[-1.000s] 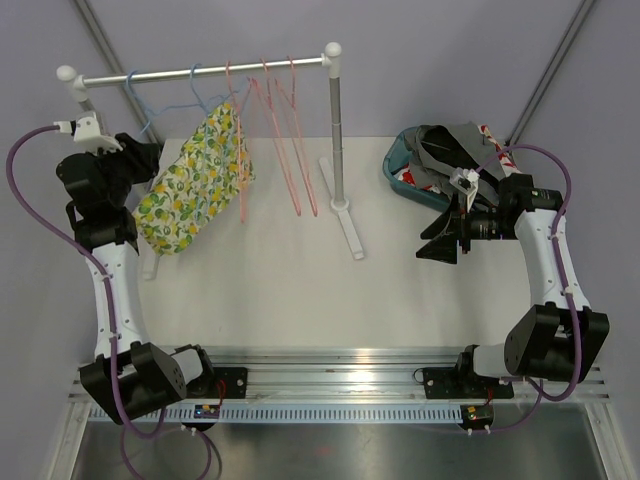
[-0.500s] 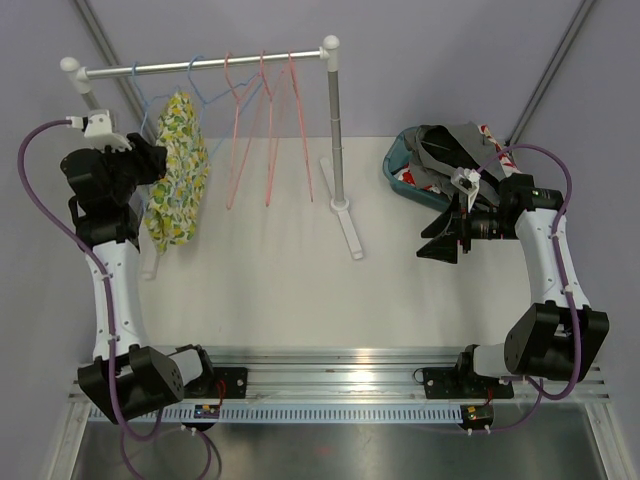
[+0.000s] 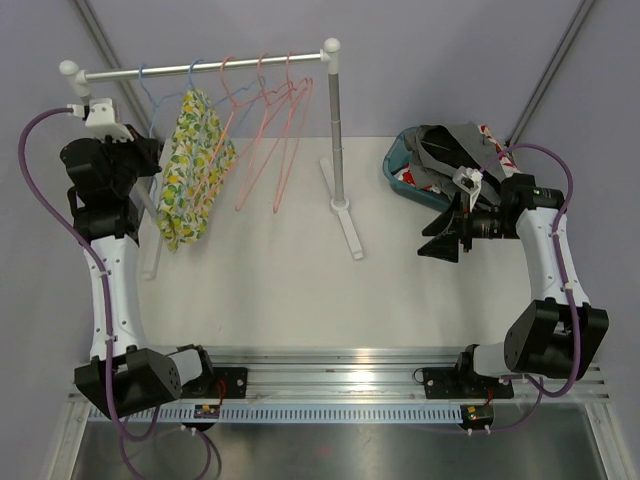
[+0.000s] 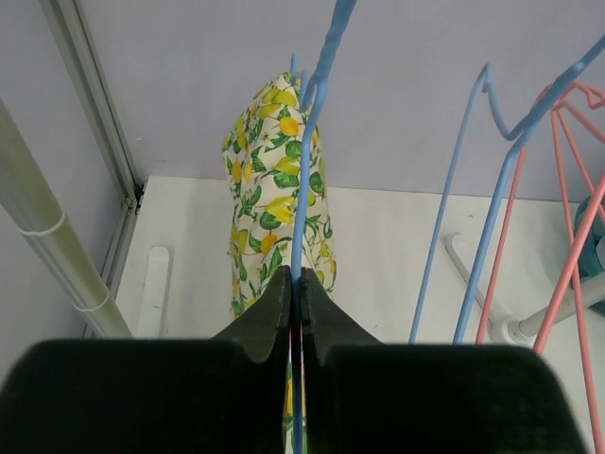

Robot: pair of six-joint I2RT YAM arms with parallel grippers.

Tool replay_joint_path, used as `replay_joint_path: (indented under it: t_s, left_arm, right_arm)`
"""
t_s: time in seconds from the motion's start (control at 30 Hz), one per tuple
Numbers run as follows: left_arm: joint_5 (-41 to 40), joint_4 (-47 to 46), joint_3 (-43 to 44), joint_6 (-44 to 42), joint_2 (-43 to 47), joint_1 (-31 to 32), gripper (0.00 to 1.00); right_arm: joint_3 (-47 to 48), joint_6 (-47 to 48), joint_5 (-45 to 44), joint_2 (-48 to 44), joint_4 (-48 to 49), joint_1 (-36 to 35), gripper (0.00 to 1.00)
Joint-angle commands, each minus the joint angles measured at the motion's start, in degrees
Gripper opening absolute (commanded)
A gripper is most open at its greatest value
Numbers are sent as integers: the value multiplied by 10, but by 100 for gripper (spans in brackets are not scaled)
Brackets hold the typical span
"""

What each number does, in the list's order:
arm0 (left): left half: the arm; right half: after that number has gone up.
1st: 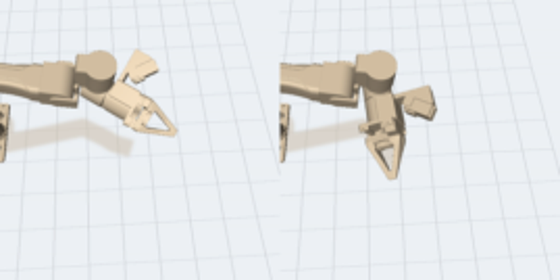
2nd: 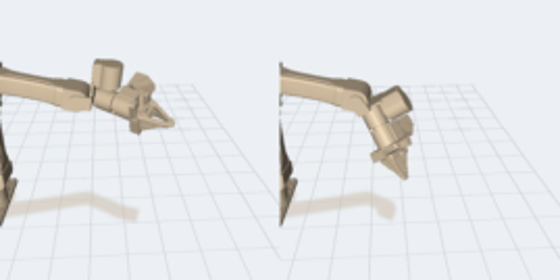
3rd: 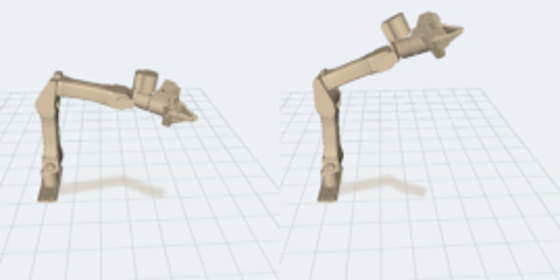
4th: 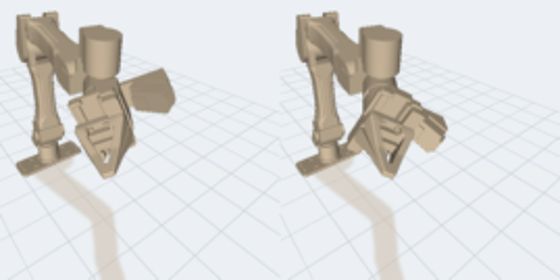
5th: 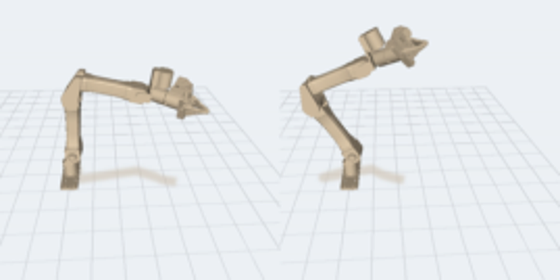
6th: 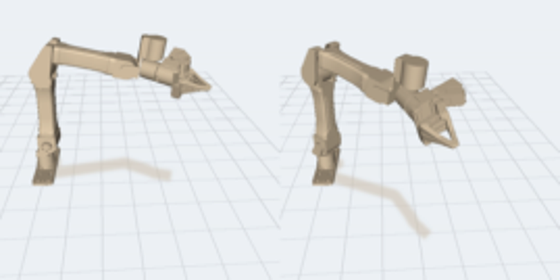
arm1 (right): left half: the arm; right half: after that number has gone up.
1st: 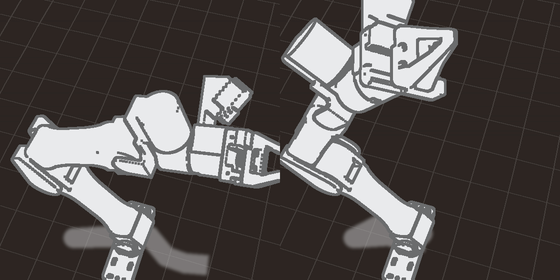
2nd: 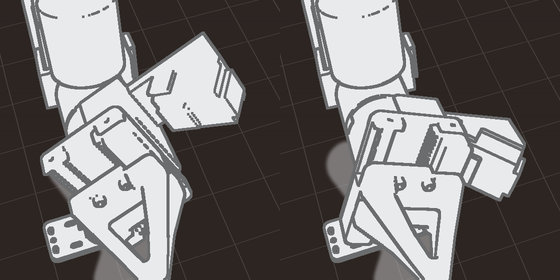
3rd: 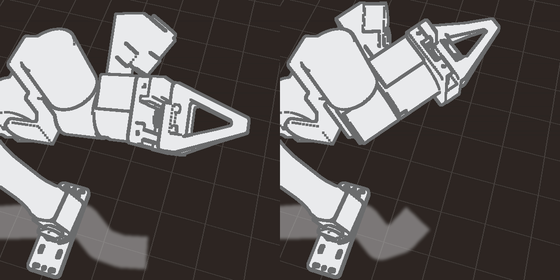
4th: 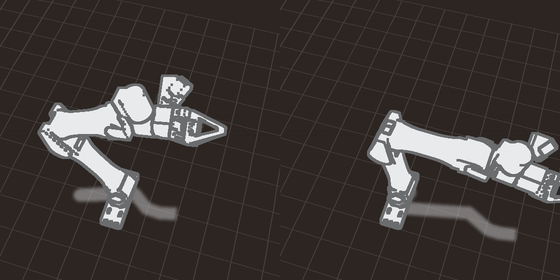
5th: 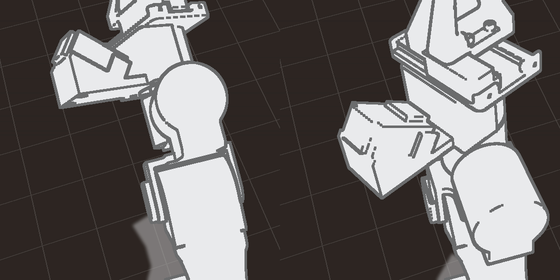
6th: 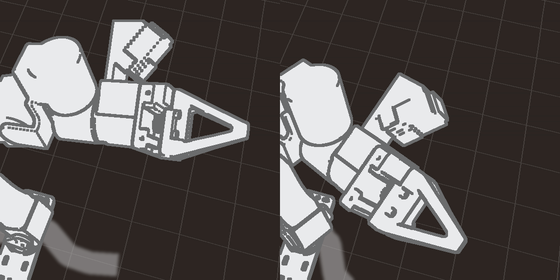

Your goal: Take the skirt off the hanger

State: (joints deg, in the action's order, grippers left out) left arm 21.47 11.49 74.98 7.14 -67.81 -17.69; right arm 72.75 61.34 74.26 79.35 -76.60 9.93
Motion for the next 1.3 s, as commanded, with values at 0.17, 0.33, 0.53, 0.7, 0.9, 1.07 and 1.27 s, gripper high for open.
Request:
replay_joint_path:
  t_s: [0.17, 0.33, 0.53, 0.7, 0.9, 1.07, 1.27]
  left_arm:
    - [3, 6, 30, -1, -22, -1, 31]
    - [13, 4, 29, 1, -27, -1, 12]
    - [6, -17, 39, 30, 5, 0, 0]
    - [-61, -10, 56, 65, 48, 0, 0]
    - [-12, -71, 41, 96, 86, -1, 0]
    - [-50, -19, 44, 110, 95, 0, 0]
    - [-160, 16, -119, 187, 191, 0, 0]
  right_arm:
    - [28, 40, 25, 11, -118, 6, 85]
    - [30, 53, 26, 15, -130, 11, 85]
    - [30, 55, 27, 15, -131, 12, 85]
    - [29, 55, 27, 17, -131, 13, 85]
    - [28, 56, 26, 20, -131, 15, 85]
    - [28, 56, 26, 17, -131, 18, 85]
    - [28, 56, 26, 17, -131, 22, 85]
